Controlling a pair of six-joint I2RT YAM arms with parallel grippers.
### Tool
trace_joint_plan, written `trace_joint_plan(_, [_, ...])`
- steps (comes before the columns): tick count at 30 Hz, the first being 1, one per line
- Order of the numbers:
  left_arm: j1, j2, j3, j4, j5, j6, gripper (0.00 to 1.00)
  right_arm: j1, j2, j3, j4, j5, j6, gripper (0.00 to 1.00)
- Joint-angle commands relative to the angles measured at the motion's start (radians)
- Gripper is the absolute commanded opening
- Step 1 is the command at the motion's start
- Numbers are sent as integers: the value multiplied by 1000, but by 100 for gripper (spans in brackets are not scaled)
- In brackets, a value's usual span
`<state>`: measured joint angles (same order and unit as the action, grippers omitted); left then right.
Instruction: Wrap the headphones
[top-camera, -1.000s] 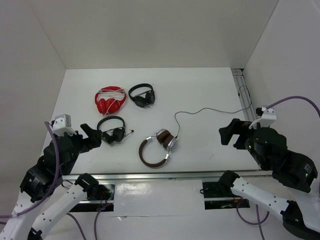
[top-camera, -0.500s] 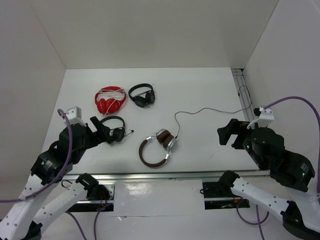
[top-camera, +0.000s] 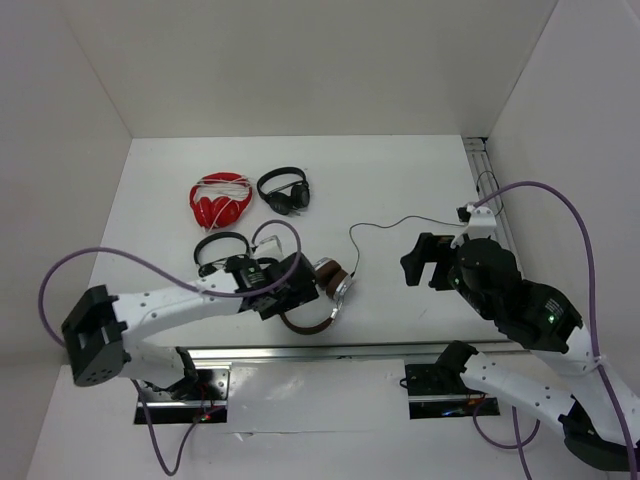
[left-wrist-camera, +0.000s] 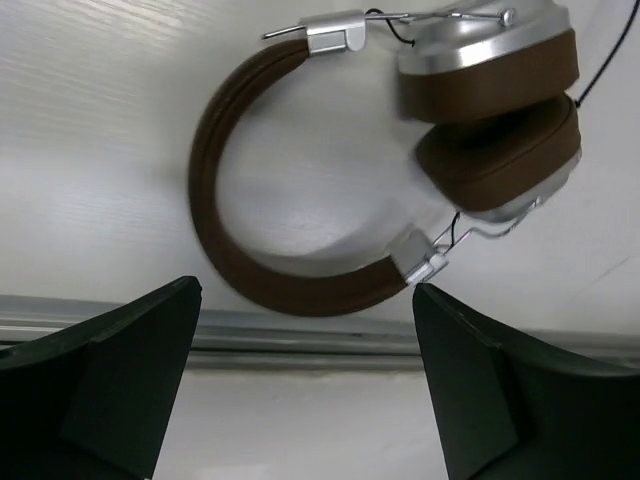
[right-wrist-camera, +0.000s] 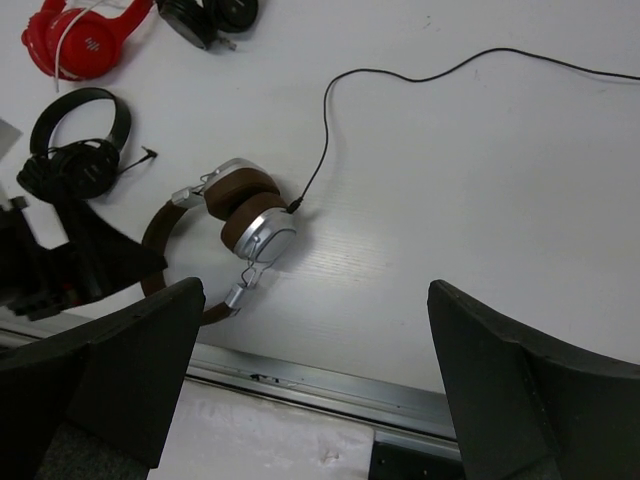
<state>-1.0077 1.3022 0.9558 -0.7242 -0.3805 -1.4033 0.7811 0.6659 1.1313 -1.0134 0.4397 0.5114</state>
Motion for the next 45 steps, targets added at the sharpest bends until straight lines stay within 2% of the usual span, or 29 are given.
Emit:
trace_joint_plan(1, [-17,136,44,-81,-68,-223,100,7,3,-33,99,-38,-10,100])
trace_joint_plan(11, [-49,278,-23,-70,-48,-345,100,7,-40,-61,108,-58,-20,100])
trace_joint_plan(13, [-49,290,-34,-61,-47,-365,97,7,-40,-70,108,-58,-20,100])
trace_joint_plan(18, [-49,327,-66,-21,-18,-376,65,7,-49,-70,118,-67,-20,100])
trace_joint_plan(20, [-49,339,-92,-12,-9,-387,61,7,-49,-70,118,-67,-20,100])
trace_joint_plan(22, [-49,350,-106,11,-9,-387,52,7,-49,-70,118,-67,-20,100])
trace_joint_plan(24, [-49,350,-118,20,3,-387,32,7,-49,-61,118,-67,-20,100])
trace_joint_plan(25, [-49,350,-127,20,3,-396,9,7,-60,-61,118,-67,-20,100])
trace_joint_plan(26, [-49,350,-127,20,12,-396,0,7,-60,-61,130,-81,-31,100])
trace_joint_plan(28, [-60,306,-127,20,-1,-396,0,7,-80,-51,143,-108,-40,100])
trace_joint_plan(31, [-72,228,-82,-85,-65,-376,0,7,-104,-73,180,-139,-50,100])
trace_joint_plan(34, [-81,172,42,-217,-147,-254,0,7,-132,-108,228,-170,-59,100])
trace_joint_plan(38, [-81,95,236,-398,-347,-45,0,7,-190,-151,308,-229,-70,100])
trace_joint_plan(41, [-81,20,360,-513,-456,29,0,7,-215,-160,329,-255,-80,100])
trace_joint_plan(45, [-81,-35,554,-576,-535,261,0,7,-227,-169,351,-256,-91,100])
